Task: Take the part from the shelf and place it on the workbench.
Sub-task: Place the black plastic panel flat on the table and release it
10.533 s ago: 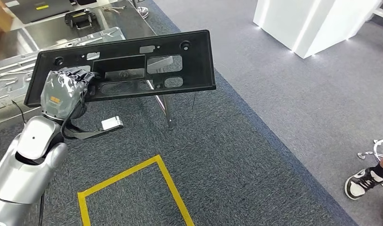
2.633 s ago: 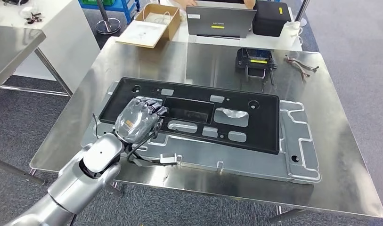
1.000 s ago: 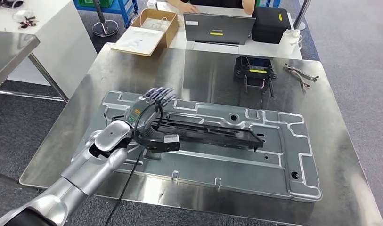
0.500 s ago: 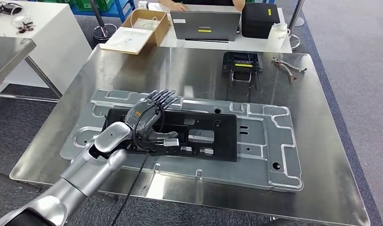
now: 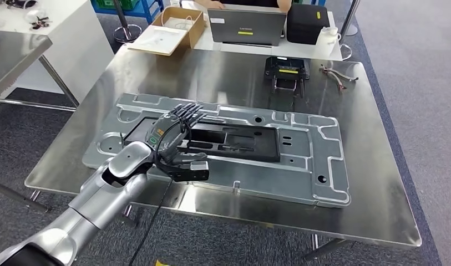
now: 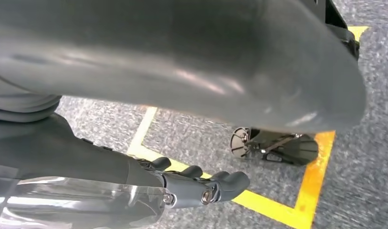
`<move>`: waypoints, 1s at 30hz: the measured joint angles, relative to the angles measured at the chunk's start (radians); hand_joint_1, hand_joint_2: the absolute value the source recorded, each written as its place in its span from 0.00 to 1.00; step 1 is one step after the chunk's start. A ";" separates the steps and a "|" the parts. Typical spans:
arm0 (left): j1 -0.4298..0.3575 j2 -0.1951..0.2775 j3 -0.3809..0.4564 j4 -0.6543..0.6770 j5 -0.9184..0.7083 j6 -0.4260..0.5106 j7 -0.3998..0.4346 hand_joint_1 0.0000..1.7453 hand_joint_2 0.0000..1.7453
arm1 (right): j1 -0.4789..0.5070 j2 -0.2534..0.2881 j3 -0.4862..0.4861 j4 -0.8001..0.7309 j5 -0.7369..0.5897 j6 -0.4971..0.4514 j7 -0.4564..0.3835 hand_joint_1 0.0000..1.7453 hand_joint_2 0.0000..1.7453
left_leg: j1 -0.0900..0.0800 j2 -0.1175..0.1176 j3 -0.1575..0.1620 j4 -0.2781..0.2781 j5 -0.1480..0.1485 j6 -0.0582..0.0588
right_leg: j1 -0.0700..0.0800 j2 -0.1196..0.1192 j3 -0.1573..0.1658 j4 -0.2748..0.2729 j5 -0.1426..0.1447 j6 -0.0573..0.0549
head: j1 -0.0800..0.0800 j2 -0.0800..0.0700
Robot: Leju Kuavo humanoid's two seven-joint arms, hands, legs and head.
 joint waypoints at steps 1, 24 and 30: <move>-0.001 0.000 -0.001 0.000 0.000 0.000 0.000 0.00 0.00 | 0.000 -0.001 0.000 0.000 0.000 0.000 0.000 0.00 0.00 | 0.003 0.002 -0.010 -0.006 0.015 0.002 | -0.001 0.000 -0.012 0.042 -0.049 0.004 | 0.000 0.000; 0.003 0.010 -0.004 0.000 0.003 0.011 0.006 0.00 0.00 | 0.000 -0.005 0.000 0.000 -0.005 0.000 -0.012 0.00 0.00 | 0.012 -0.002 -0.041 0.145 -0.034 -0.051 | -0.001 -0.004 0.012 -0.030 0.031 -0.035 | 0.000 0.000; -0.003 0.010 -0.003 -0.002 0.005 0.017 0.006 0.00 0.00 | 0.004 -0.003 0.000 0.001 -0.006 0.000 -0.015 0.00 0.00 | 0.006 0.002 0.019 -0.004 -0.018 -0.019 | -0.004 -0.003 -0.006 -0.030 0.043 0.001 | 0.000 0.000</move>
